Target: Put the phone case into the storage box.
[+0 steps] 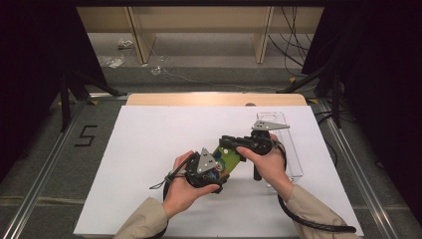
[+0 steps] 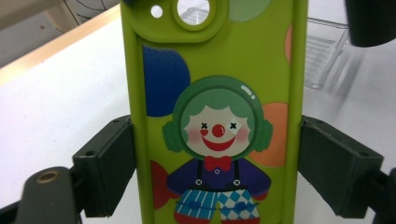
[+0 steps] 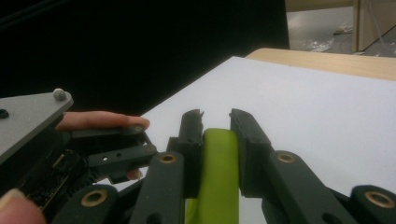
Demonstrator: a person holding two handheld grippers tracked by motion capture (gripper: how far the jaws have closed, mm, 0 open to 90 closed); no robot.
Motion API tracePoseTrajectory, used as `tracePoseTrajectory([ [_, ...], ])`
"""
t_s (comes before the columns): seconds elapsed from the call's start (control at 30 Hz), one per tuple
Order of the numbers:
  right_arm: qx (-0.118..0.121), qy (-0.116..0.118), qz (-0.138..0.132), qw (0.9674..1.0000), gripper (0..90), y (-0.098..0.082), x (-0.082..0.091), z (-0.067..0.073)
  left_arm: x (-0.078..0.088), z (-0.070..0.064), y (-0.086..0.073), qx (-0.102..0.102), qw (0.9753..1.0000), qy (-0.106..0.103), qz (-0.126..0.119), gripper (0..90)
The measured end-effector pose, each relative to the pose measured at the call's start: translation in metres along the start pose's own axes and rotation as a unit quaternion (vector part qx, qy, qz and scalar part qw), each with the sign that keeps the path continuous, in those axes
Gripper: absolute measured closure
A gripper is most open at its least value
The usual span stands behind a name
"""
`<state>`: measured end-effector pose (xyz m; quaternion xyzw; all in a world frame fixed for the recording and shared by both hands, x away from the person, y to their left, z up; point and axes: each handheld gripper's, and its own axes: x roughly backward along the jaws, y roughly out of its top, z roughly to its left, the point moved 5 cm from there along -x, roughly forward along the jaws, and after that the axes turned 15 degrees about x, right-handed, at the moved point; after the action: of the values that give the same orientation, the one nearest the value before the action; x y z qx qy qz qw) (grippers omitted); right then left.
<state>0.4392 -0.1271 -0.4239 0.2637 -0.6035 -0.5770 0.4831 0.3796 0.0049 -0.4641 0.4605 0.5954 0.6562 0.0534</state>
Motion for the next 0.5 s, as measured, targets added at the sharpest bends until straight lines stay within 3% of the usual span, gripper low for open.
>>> tracePoseTrajectory([
  [0.1,-0.003,-0.004,-0.013,0.9999,77.1,0.005,0.002,0.004,-0.002,0.0,0.002,-0.005,0.9998,-0.003,-0.017,15.3],
  [0.3,0.005,0.007,-0.036,0.9993,77.6,0.018,0.009,0.011,0.0,0.004,0.003,0.0,0.9996,-0.015,-0.026,14.4],
  [0.5,0.03,0.004,-0.025,0.9992,77.6,0.021,0.013,0.01,0.001,0.008,0.003,0.002,0.9993,-0.021,-0.032,16.0],
])
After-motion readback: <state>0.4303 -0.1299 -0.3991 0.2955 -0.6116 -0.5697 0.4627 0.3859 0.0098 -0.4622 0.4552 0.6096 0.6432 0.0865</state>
